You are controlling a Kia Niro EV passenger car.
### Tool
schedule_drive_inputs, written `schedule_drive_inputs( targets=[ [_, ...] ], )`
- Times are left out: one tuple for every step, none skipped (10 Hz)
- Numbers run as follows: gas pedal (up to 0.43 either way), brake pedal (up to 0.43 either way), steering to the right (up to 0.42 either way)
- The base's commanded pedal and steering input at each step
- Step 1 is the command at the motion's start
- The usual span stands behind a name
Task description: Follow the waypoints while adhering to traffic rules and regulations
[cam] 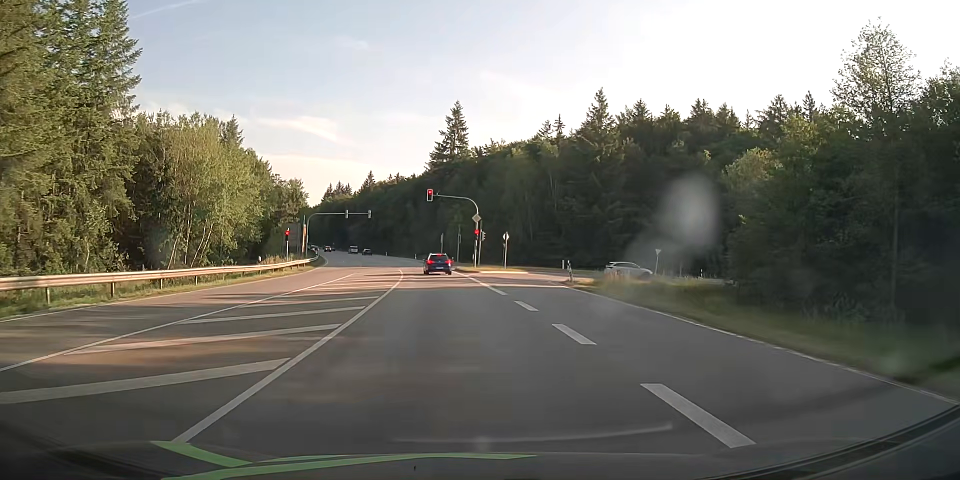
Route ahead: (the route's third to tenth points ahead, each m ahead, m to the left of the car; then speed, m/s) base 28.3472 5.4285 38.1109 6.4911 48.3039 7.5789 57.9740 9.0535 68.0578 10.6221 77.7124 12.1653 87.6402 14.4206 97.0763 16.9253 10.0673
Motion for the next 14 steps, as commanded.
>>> schedule_drive_inputs(
  targets=[
    [0.000,0.256,-0.012],
    [0.000,0.256,-0.012],
    [0.000,0.256,-0.012],
    [0.000,0.256,-0.013],
    [0.000,0.256,-0.013],
    [0.000,0.256,-0.014],
    [0.000,0.256,-0.014],
    [0.000,0.256,-0.014],
    [0.000,0.256,-0.014],
    [0.000,0.256,-0.014],
    [0.000,0.256,-0.014],
    [0.000,0.256,-0.014],
    [0.000,0.256,-0.014],
    [0.000,0.256,-0.014]
  ],
)
